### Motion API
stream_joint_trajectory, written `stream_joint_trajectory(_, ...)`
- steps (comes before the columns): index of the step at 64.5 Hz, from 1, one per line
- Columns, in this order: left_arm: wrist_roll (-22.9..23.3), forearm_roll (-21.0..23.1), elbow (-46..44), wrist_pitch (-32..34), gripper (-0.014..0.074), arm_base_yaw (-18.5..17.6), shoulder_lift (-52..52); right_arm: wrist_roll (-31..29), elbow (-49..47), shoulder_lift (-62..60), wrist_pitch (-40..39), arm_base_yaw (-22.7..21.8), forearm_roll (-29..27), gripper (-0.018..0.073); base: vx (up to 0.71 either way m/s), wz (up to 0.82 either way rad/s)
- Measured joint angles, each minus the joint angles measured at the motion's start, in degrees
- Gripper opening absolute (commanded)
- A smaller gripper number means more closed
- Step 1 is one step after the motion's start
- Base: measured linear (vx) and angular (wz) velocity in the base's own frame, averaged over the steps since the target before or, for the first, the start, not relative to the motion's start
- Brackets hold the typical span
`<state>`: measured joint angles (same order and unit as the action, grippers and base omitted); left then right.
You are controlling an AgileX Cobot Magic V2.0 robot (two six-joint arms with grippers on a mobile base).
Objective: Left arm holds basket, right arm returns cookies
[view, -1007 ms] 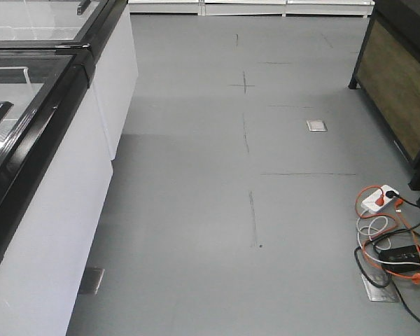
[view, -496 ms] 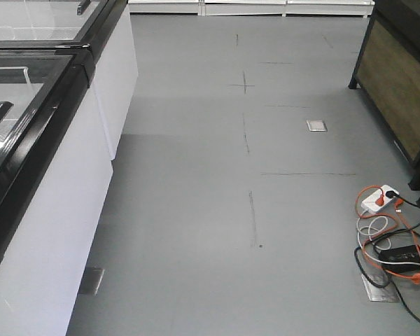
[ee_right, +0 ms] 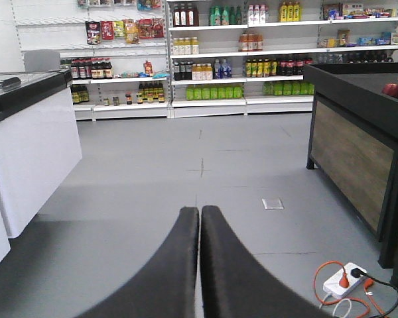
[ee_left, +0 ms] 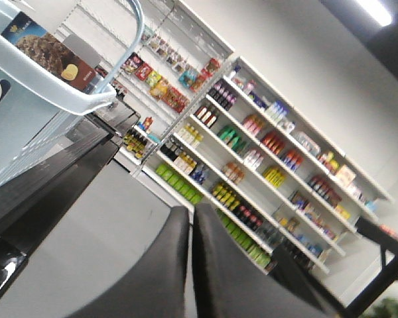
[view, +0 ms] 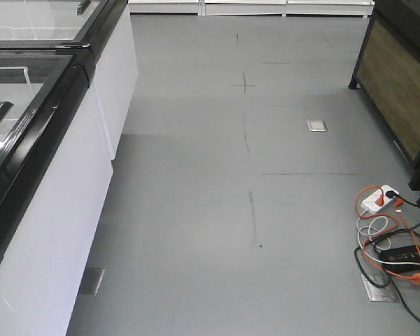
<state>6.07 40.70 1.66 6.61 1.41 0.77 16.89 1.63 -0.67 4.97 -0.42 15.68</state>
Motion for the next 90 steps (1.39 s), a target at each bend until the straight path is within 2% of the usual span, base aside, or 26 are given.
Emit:
stream_joint_trajectory(8,2.89,7.33,0.0,3.76,-0.0007,0.0,0.0,0.0,0.0,0.0,0.0,0.0,0.0,-0.0003,0.0,0.0)
stream_joint_trajectory(13,7.16,11.98,-0.54,6.13,-0.0007,0.0,0.0,0.0,0.0,0.0,0.0,0.0,0.0,-0.0003,0.0,0.0)
stream_joint_trajectory(19,11.03,14.61,-2.54,8.11,-0.0007,0.0,0.0,0.0,0.0,0.0,0.0,0.0,0.0,-0.0003,0.0,0.0)
stream_joint_trajectory(29,12.36,13.6,-8.22,12.43,-0.0007,0.0,0.0,0.0,0.0,0.0,0.0,0.0,0.0,-0.0003,0.0,0.0)
stream_joint_trajectory(38,12.45,9.43,-13.27,18.71,-0.0001,0.0,0.0,0.0,0.0,0.0,0.0,0.0,0.0,-0.0003,0.0,0.0)
stream_joint_trajectory(45,12.45,8.1,-16.32,21.11,0.0033,0.0,0.0,0.0,0.0,0.0,0.0,0.0,0.0,-0.0003,0.0,0.0)
stream_joint_trajectory(52,12.45,7.71,-19.1,21.54,0.0116,0.0,-1.55,0.0,0.0,0.0,0.0,0.0,0.0,-0.0003,0.0,0.0)
stream_joint_trajectory(67,12.45,7.64,-25.17,21.69,0.0431,0.0,-9.74,0.0,0.0,0.0,0.0,0.0,0.0,-0.0003,0.0,0.0)
stream_joint_trajectory(71,12.45,7.57,-26.17,22.62,0.0486,0.0,-12.56,0.0,0.0,0.0,0.0,0.0,0.0,-0.0003,0.0,0.0)
stream_joint_trajectory(77,12.45,7.98,-26.87,24.75,0.0527,0.0,-16.88,0.0,0.0,0.0,0.0,0.0,0.0,-0.0003,0.0,0.0)
stream_joint_trajectory(90,12.45,11.3,-27.04,32.35,0.0522,0.0,-28.38,0.0,0.0,0.0,0.0,0.0,0.0,-0.0003,0.0,0.0)
